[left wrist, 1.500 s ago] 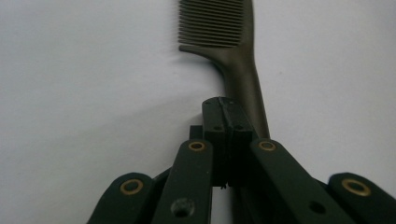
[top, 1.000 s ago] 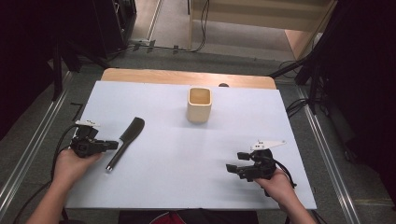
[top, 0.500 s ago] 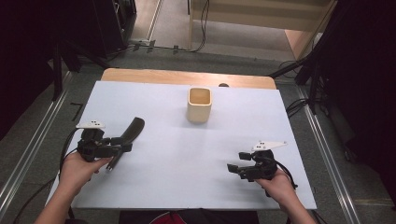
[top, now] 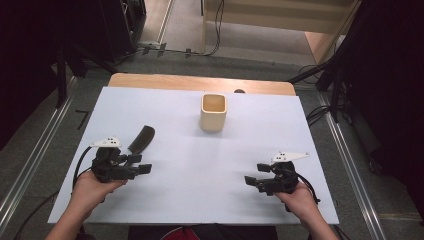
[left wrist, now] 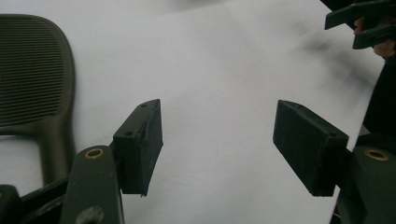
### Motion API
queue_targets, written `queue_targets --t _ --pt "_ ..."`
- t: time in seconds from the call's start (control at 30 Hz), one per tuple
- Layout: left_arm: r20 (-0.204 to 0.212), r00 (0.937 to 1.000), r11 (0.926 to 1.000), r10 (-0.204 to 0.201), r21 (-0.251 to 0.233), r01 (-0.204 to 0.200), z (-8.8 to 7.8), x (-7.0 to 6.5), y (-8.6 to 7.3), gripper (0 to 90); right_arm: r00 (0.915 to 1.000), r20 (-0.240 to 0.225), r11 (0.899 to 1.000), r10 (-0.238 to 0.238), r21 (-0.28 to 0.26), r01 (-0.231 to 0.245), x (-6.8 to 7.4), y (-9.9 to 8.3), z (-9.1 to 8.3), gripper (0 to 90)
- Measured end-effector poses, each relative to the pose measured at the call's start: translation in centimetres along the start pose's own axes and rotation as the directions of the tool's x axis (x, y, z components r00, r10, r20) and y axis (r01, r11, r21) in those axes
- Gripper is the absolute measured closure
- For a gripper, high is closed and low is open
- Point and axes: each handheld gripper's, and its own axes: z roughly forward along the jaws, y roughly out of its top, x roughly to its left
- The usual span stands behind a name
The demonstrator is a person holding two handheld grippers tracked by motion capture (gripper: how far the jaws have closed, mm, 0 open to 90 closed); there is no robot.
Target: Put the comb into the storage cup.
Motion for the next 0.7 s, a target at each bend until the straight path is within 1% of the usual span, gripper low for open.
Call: queue_targets --t 0.07,0.1,0.13,0.2,0.27,0.3,0.4,0.43,0.47,0.57,0.63,0.67,0.7 --pt "0.004 1.0000 1.0000 0.005 -0.007 -0.005 0.0 -0.2 -0.1 34.4 1.0000 -0.003 1.000 0.000 0.004 0.000 0.0 0.0 0.0 20.6" --pt "0.003 0.9999 0.9998 0.016 -0.008 -0.016 0.0 -0.3 -0.2 34.4 1.0000 -0.008 1.000 0.001 0.007 -0.001 -0.1 0.0 0.0 20.6" --pt "0.000 0.9996 0.9995 0.028 -0.012 -0.028 0.0 -0.5 -0.3 31.5 1.0000 -0.004 1.000 0.001 0.014 0.000 -0.1 -0.1 0.0 20.6" --pt "-0.003 0.9991 0.9990 0.043 -0.005 -0.043 0.1 -0.7 -0.6 31.2 1.0000 -0.004 1.000 0.003 0.010 -0.003 -0.1 -0.1 0.0 20.6" --pt "0.005 0.9991 0.9991 0.042 -0.002 -0.042 0.1 -0.8 -0.8 30.5 1.0000 -0.005 1.000 0.005 0.008 -0.005 -0.1 -0.1 0.0 20.6" --pt "0.025 0.9990 0.9993 0.037 0.008 -0.038 0.2 -0.8 -0.9 30.5 1.0000 -0.002 1.000 0.005 0.005 -0.005 -0.2 -0.1 -0.1 20.6" --pt "0.030 0.9985 0.9989 0.046 0.006 -0.047 0.3 -1.0 -1.1 29.9 1.0000 0.000 1.000 0.003 0.005 -0.003 -0.2 -0.1 -0.1 20.6" --pt "0.033 0.9980 0.9985 0.054 0.009 -0.055 0.4 -1.1 -1.1 27.6 1.0000 0.001 1.000 -0.001 0.002 0.001 -0.2 -0.2 -0.1 20.6" --pt "0.023 0.9978 0.9980 0.062 0.015 -0.062 0.5 -1.1 -1.1 27.0 1.0000 0.003 1.000 -0.003 0.000 0.003 -0.2 -0.2 -0.2 20.5" --pt "0.025 0.9981 0.9984 0.055 0.013 -0.056 0.6 -1.0 -1.1 27.0 1.0000 0.006 1.000 -0.006 -0.007 0.006 -0.1 -0.3 -0.3 20.5" --pt "0.022 0.9980 0.9980 0.060 0.021 -0.060 0.8 -0.7 -1.2 27.0 1.0000 0.005 1.000 -0.006 -0.006 0.006 -0.1 -0.3 -0.3 20.5" --pt "0.016 0.9975 0.9970 0.069 0.034 -0.069 1.0 -0.5 -1.3 27.0 0.9999 0.003 1.000 -0.009 -0.006 0.010 -0.1 -0.3 -0.3 20.5" --pt "0.016 0.9975 0.9970 0.069 0.034 -0.069 1.0 -0.5 -1.3 27.0 0.9999 0.003 1.000 -0.009 -0.006 0.010 -0.1 -0.3 -0.3 20.5"
